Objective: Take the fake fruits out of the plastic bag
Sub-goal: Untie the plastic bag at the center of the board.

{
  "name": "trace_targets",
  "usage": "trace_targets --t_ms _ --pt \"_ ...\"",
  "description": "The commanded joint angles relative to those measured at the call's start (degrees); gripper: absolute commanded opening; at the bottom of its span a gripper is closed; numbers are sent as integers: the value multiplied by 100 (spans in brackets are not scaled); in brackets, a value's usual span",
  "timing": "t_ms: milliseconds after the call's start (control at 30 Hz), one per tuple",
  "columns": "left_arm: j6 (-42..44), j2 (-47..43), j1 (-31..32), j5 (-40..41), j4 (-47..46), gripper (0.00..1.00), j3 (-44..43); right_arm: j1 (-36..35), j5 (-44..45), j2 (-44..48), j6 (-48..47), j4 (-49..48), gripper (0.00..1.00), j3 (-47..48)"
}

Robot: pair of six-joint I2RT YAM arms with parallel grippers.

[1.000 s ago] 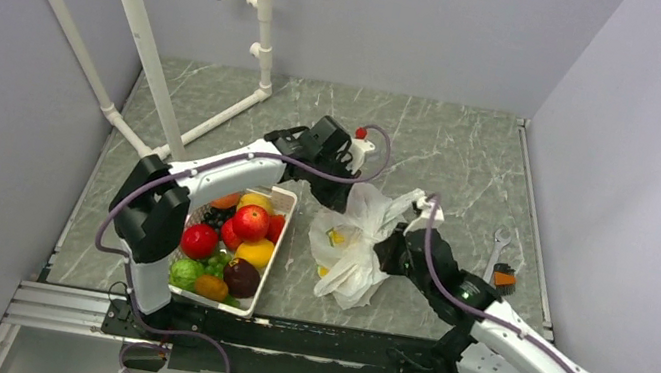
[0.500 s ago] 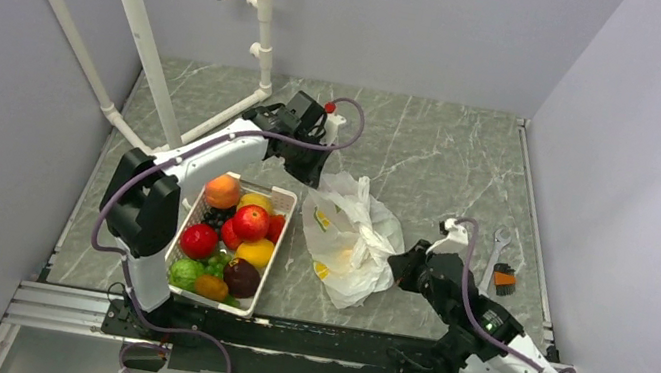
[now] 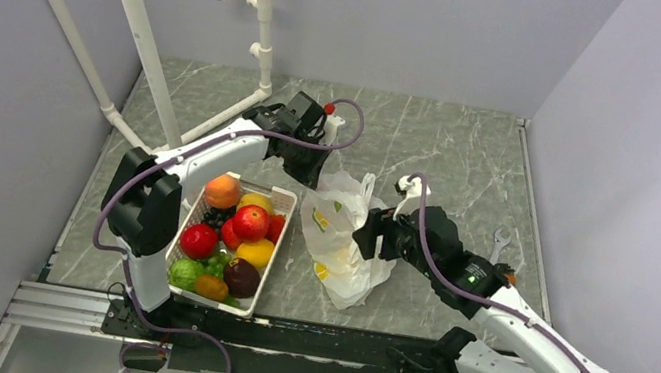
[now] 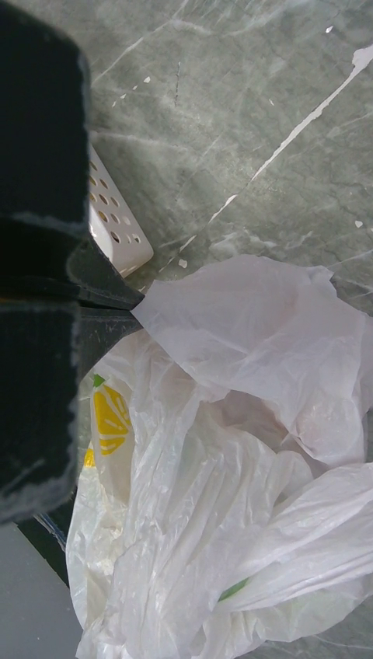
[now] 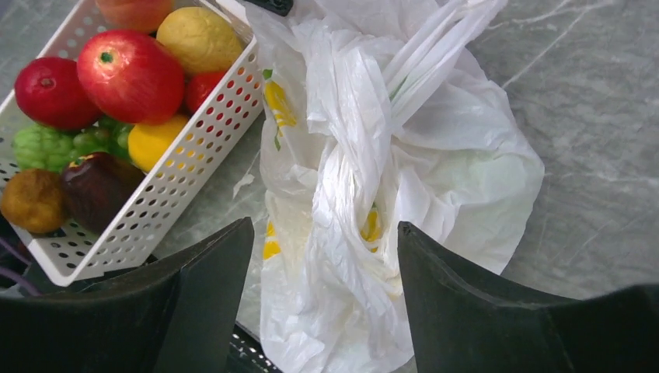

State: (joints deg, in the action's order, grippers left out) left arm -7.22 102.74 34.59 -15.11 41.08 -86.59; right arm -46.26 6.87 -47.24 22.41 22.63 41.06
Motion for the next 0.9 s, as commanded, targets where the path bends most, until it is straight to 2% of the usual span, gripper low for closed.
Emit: trace_targets --t_ms 0,167,300,367,433,567,733,867 --pt "10 -26 -18 29 14 0 -252 3 -149 -257 -422 -366 71 103" --pt "84 -186 -49 -278 -96 0 -183 -8 19 -787 -390 -229 65 142" --pt "195 -679 -51 -533 -486 33 151 -4 15 -655 -431 -521 41 -10" --pt "261 -969 -51 -619 -812 48 378 -3 3 -575 -444 -617 33 -73" --pt "332 -1248 -37 -653 -1123 60 591 1 -6 -531 -468 -657 30 -101" --pt "630 -1779 192 -491 -1716 76 1052 2 -37 -569 -487 -665 29 -111" --pt "1535 -2452 1146 1251 -2819 81 2156 3 -158 -602 -402 -657 30 -105" --pt "1946 -2447 1504 1495 -3542 82 2624 3 -227 -497 -338 -679 30 -178"
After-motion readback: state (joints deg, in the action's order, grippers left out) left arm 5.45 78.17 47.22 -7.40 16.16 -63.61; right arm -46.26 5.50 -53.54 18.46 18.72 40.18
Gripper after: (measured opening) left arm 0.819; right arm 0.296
